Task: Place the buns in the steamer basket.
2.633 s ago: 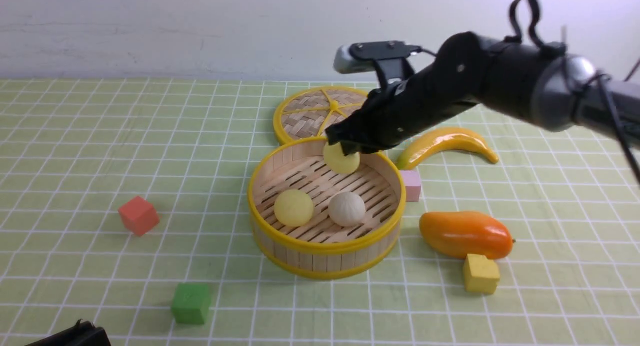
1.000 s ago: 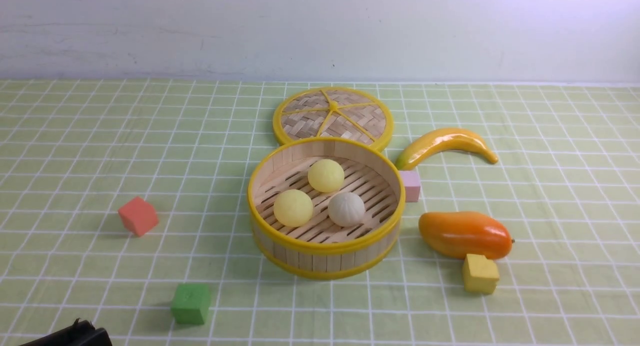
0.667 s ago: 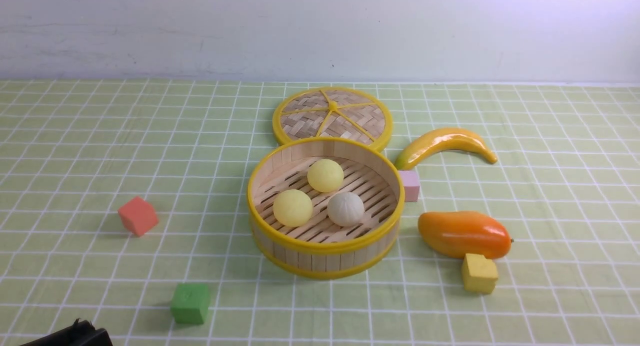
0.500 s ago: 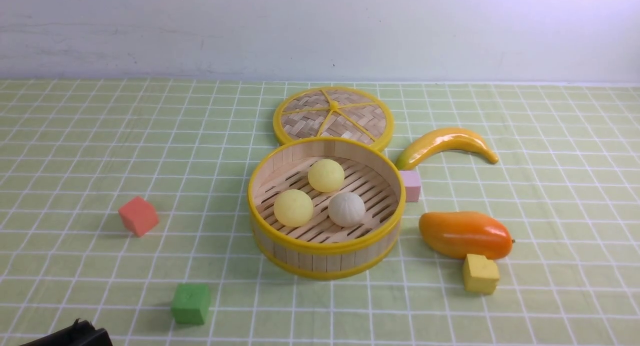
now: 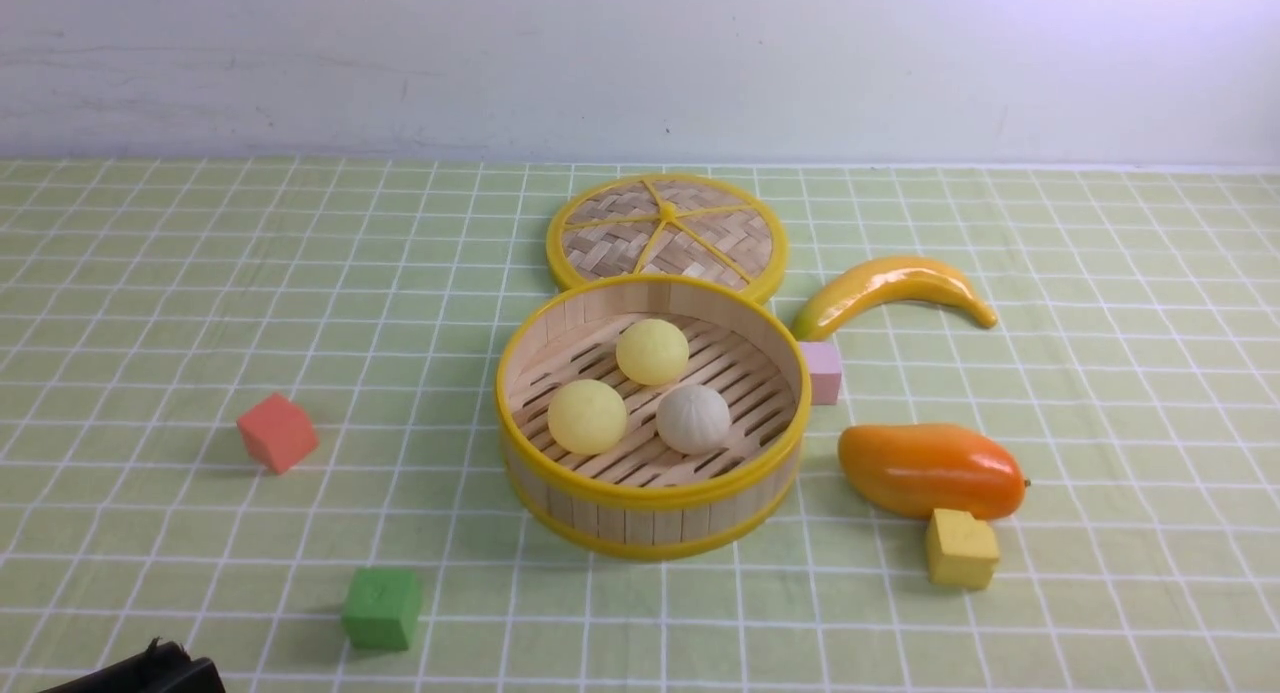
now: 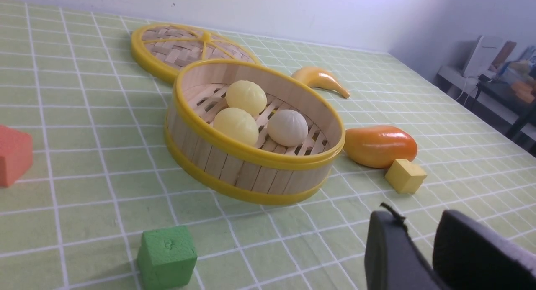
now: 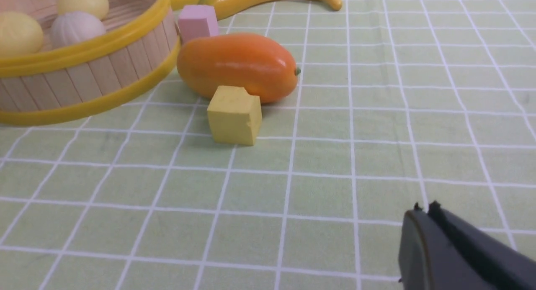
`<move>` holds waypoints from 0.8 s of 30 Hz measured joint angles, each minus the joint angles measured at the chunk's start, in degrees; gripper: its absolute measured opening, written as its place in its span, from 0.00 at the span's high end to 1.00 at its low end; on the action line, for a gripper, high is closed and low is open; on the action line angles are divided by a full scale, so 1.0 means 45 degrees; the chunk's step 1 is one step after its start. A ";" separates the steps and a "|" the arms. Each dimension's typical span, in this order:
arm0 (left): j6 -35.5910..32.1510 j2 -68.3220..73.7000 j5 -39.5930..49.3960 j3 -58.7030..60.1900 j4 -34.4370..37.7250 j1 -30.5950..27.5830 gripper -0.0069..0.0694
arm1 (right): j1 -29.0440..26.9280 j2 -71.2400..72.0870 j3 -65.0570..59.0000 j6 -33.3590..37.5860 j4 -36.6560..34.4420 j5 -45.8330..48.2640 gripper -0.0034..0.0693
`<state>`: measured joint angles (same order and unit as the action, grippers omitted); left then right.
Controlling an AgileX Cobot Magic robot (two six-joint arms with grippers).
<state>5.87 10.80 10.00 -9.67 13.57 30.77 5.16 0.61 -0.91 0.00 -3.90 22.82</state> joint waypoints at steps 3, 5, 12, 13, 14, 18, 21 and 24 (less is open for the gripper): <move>0.0000 0.0000 0.0000 0.0000 0.0000 0.0000 0.70 | 0.0000 0.0000 0.0000 0.0000 0.0005 -0.0004 0.97; 0.0000 0.0000 0.0000 0.0000 0.0000 0.0000 0.70 | 0.0000 0.0000 0.0000 0.0000 0.0016 -0.0015 0.97; 0.0000 0.0000 0.0000 0.0000 0.0000 0.0000 0.70 | 0.0000 0.0000 -0.0012 0.0000 0.0031 -0.0034 0.97; 0.0000 0.0000 0.0000 0.0000 0.0000 0.0000 0.70 | 0.0000 0.0000 -0.0012 0.0000 0.0031 -0.0034 0.97; 0.0000 0.0000 0.0000 0.0000 0.0000 0.0000 0.70 | 0.0000 0.0000 -0.0012 0.0000 0.0031 -0.0034 0.97; -0.0240 0.0000 -0.0164 0.0000 -0.0479 0.0000 0.70 | 0.0000 0.0000 -0.0012 0.0000 0.0031 -0.0058 0.96; -0.0762 0.0000 -0.0580 0.0000 -0.1729 -0.0040 0.70 | 0.0000 0.0000 -0.0012 0.0000 0.0031 -0.0083 0.96; -0.0746 0.0000 -0.0698 0.0000 -0.2327 -0.0421 0.70 | 0.0000 0.0000 -0.0012 0.0000 0.0031 -0.0083 0.95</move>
<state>2.51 10.80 6.85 -9.67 3.10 28.88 5.16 0.61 -0.96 0.00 -3.76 22.45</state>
